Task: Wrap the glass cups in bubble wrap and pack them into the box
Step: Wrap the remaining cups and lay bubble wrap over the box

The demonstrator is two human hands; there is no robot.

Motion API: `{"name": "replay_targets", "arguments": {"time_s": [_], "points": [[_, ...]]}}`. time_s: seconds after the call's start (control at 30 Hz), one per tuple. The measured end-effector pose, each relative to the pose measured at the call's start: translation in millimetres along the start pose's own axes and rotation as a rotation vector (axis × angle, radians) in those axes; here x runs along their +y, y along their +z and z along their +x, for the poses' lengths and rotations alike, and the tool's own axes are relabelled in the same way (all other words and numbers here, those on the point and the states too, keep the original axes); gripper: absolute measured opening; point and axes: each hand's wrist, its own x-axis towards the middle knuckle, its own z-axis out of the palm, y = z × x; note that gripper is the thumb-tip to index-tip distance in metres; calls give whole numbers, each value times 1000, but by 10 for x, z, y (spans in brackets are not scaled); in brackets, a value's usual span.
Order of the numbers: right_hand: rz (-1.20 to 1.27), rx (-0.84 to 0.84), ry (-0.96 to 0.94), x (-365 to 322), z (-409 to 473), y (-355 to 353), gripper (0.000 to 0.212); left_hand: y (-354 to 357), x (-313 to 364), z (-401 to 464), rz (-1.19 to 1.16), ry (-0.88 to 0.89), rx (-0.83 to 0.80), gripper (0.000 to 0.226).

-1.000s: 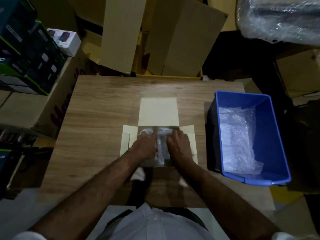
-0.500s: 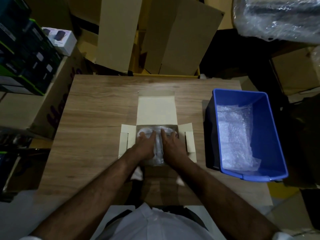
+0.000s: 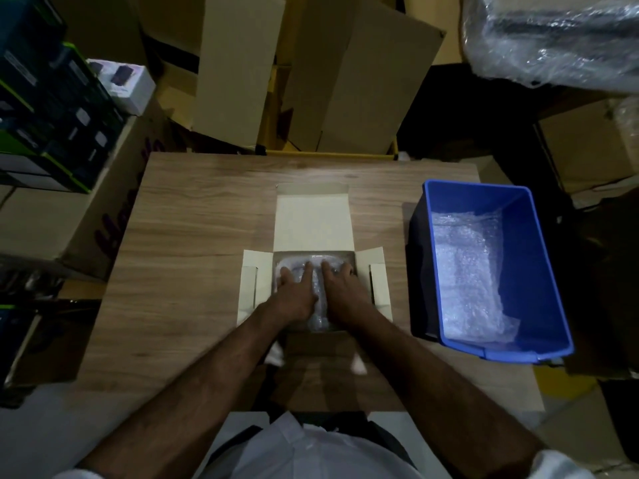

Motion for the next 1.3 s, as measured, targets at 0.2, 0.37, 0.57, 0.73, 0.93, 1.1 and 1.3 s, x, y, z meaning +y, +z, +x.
{"name": "replay_targets", "arguments": {"time_s": [0.2, 0.37, 0.57, 0.73, 0.93, 1.1, 1.3], "points": [[-59, 273, -103, 151, -383, -388, 75, 50, -50, -187, 37, 252, 346, 66], [4, 454, -108, 472, -620, -625, 74, 75, 203, -243, 185, 481, 523, 60], [115, 644, 75, 1264, -1069, -754, 61, 258, 1012, -285, 190, 650, 596, 56], [33, 552, 138, 2080, -1315, -702, 68, 532, 1774, -185, 197, 778, 614, 60], [-145, 44, 102, 2641, -1058, -722, 103, 718, 2147, 208, 358, 653, 542, 66], [-222, -74, 11, 2790, -701, -656, 59, 801, 2133, 359, 340, 588, 524, 67], [-184, 113, -49, 2844, -651, -615, 30, 819, 2134, 367, 296, 618, 562, 65]]}}
